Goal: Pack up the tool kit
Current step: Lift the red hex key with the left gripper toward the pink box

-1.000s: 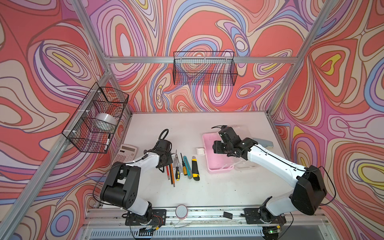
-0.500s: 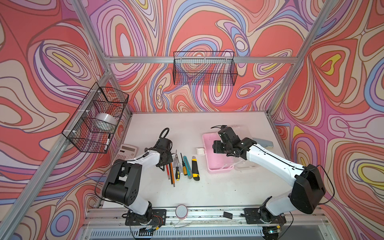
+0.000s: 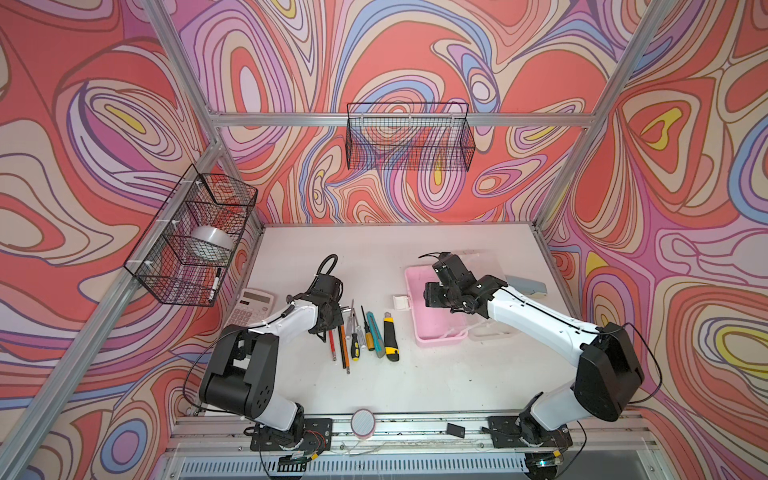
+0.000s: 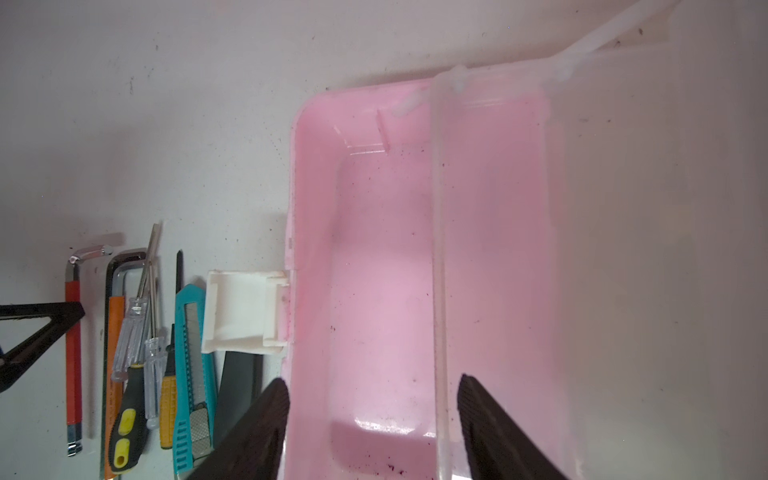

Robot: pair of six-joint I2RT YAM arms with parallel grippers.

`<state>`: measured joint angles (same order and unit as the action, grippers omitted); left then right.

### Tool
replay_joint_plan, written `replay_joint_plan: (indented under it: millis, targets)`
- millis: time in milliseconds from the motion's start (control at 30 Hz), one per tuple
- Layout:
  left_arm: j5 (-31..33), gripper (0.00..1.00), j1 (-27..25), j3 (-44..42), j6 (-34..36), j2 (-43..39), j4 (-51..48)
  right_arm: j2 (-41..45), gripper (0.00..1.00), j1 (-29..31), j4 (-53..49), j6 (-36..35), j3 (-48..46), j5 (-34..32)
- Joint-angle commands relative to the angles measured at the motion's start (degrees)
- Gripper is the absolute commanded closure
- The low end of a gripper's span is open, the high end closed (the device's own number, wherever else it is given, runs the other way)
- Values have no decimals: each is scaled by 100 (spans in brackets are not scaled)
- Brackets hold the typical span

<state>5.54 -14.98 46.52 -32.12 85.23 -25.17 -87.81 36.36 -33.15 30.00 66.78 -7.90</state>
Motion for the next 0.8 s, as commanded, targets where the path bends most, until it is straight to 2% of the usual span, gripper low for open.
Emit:
replay_joint_plan:
  millis: [0, 200, 333, 500, 633, 767]
  targets:
    - [-246, 100, 30, 128, -34, -633, -292, 4, 32, 16, 54, -56, 123, -24]
    - [-834, 100, -128, 457, -410, -1550, -526, 282, 33, -40, 113, 58, 51, -106]
    - [-1206, 100, -715, 773, -919, -1623, -147, 634, 33, -109, 212, 200, -63, -149]
    - [-1104, 100, -1820, 1553, -1341, -938, 413, 1228, 33, -189, 169, 331, -164, -316]
    - [-1263, 100, -2227, 1999, -1726, -187, 961, 1599, 33, -254, 17, 348, -218, -353]
    - [-924, 100, -2591, 2452, -1988, 482, 1344, 1880, 33, -279, -136, 392, -320, -464]
